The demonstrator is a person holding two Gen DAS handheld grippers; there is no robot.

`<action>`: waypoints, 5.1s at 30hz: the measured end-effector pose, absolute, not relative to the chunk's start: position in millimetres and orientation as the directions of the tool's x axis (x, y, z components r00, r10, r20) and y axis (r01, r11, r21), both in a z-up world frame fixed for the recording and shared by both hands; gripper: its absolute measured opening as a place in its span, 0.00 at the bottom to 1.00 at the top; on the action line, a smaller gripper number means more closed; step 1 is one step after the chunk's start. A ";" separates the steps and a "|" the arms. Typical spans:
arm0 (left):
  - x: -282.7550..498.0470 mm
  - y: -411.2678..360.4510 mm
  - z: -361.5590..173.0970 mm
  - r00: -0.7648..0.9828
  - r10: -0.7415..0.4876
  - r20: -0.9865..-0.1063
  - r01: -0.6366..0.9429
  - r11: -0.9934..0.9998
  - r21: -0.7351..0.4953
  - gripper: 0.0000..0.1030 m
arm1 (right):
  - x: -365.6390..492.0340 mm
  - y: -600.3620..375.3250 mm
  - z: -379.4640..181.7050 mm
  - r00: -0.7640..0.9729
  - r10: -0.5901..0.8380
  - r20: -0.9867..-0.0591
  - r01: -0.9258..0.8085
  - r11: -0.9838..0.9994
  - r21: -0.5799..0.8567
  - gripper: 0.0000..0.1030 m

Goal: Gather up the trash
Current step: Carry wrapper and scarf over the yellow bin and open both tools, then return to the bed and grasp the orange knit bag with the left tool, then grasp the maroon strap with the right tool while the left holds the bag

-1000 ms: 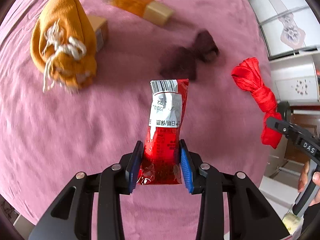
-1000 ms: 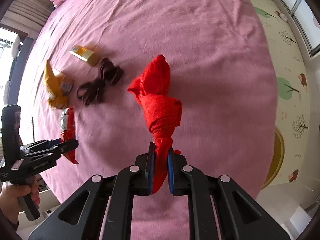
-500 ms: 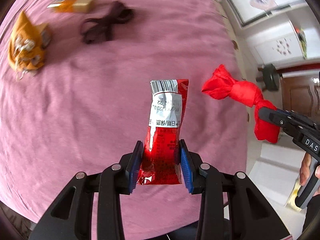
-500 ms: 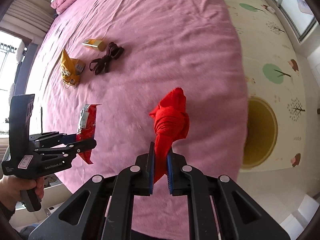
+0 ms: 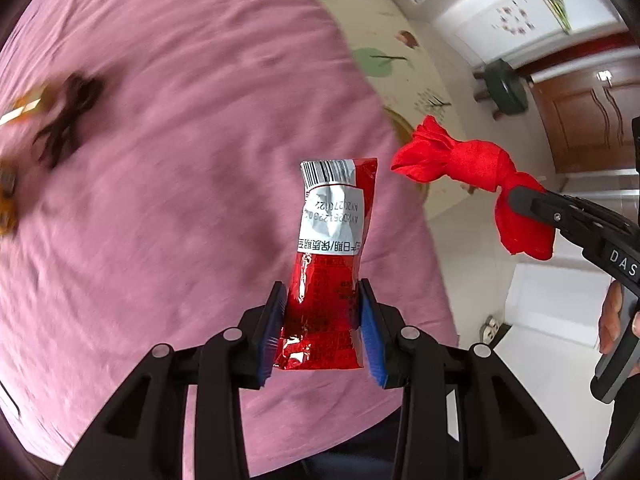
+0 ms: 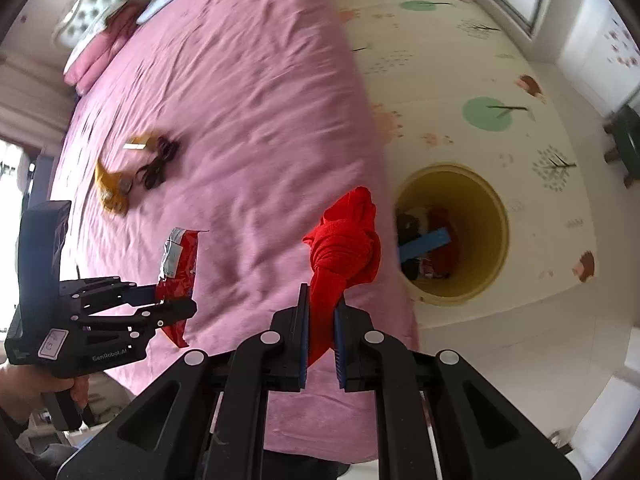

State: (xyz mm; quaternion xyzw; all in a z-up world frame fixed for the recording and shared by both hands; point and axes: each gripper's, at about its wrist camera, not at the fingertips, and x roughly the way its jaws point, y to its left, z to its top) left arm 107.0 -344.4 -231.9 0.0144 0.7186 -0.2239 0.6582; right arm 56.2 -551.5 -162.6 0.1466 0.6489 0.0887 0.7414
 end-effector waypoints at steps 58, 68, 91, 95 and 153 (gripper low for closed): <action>153.2 -509.8 -218.7 -0.132 -0.287 -0.949 0.609 0.732 -0.306 0.84 | 68.5 -673.4 -157.3 0.219 0.234 -0.947 0.249 0.925 0.287 0.32; 156.1 -412.4 -204.9 -0.057 -0.289 -0.956 0.490 0.826 -0.279 0.84 | 90.8 -596.3 -142.7 0.212 0.275 -0.938 0.107 0.947 0.303 0.34; 164.6 -187.4 -204.5 0.074 -0.238 -0.969 0.135 0.965 -0.226 0.84 | 150.1 -382.4 -143.3 0.097 0.367 -0.925 -0.239 0.911 0.336 0.34; 169.7 -162.2 -208.0 0.084 -0.237 -0.968 0.087 0.969 -0.230 0.84 | 162.0 -352.1 -146.3 0.081 0.363 -0.928 -0.292 0.899 0.326 0.35; 206.1 34.2 -283.8 0.129 -0.240 -0.962 -0.356 0.894 -0.271 0.43 | 280.4 -192.1 -273.7 -0.101 0.279 -0.955 -0.286 0.911 0.296 0.78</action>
